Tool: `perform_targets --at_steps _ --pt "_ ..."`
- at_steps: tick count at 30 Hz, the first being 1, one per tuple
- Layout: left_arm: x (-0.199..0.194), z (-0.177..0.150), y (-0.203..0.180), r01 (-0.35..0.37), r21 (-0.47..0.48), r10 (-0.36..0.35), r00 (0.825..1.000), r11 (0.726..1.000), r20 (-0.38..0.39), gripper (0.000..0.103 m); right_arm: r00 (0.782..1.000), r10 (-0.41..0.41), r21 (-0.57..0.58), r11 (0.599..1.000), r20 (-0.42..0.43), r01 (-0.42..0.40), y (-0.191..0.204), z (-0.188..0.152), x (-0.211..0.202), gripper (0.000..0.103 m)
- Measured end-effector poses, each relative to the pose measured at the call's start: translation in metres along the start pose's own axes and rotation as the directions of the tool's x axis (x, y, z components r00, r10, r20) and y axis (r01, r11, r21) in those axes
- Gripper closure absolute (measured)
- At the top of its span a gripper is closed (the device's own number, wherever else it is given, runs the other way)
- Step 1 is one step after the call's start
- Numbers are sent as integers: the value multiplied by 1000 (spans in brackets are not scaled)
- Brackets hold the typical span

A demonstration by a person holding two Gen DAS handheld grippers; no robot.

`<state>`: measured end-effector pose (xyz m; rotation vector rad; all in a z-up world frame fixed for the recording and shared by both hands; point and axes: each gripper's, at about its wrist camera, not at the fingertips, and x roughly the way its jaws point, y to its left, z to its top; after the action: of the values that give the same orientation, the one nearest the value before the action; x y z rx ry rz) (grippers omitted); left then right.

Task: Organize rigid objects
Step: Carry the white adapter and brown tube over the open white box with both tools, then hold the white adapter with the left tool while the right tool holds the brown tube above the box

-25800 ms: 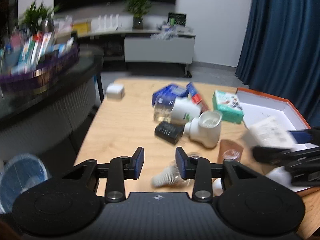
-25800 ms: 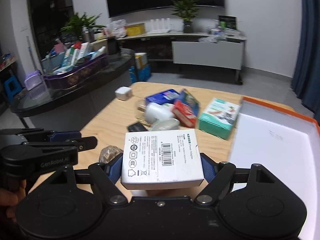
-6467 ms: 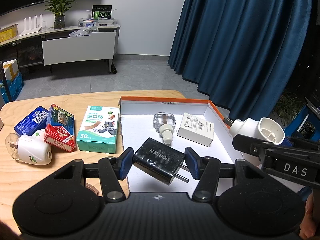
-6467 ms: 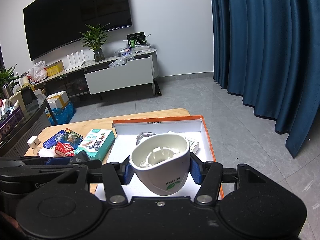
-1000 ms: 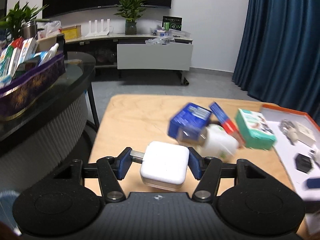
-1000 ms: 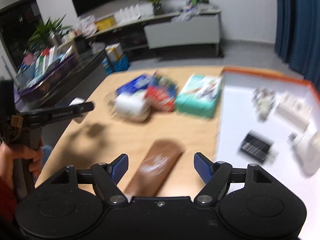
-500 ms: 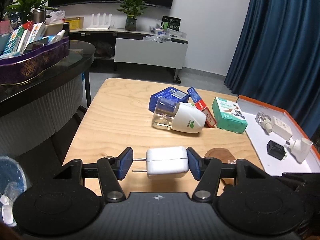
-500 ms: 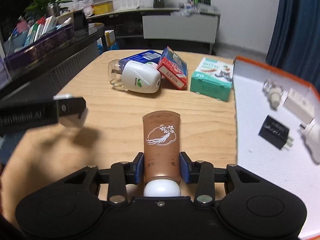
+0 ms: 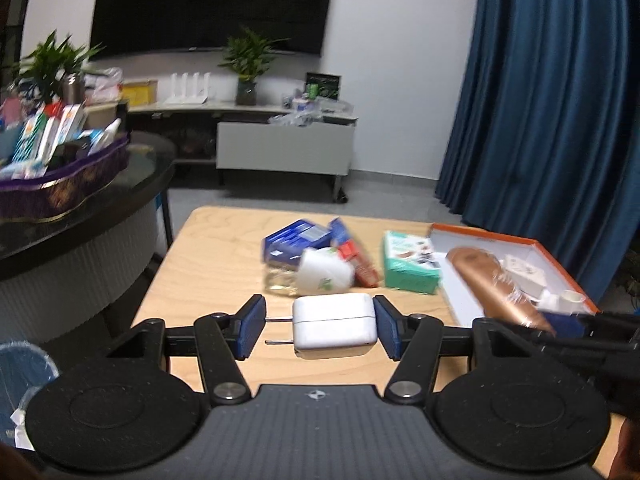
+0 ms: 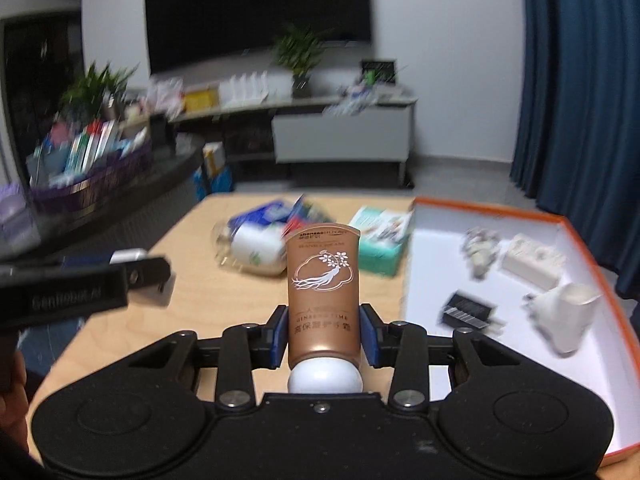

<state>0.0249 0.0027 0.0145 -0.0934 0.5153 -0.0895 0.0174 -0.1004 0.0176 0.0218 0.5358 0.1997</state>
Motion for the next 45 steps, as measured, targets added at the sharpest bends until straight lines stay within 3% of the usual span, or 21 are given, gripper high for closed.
perform_targets --at_steps 8,15,20,45 --pt "-9 12 -55 102 41 -103 994 994 37 44 986 -126 86 989 107 117 -75 8 -50 58" --pt "0 27 -113 202 100 -207 977 974 43 44 970 -210 123 973 127 194 -120 0 -75 57" --pt "11 21 -138 235 113 -239 971 966 22 44 967 -228 149 966 116 210 -136 -9 -79 57" --pt "40 -11 -151 204 90 -195 975 975 -102 44 978 -211 173 963 6 206 -156 -30 -37 57"
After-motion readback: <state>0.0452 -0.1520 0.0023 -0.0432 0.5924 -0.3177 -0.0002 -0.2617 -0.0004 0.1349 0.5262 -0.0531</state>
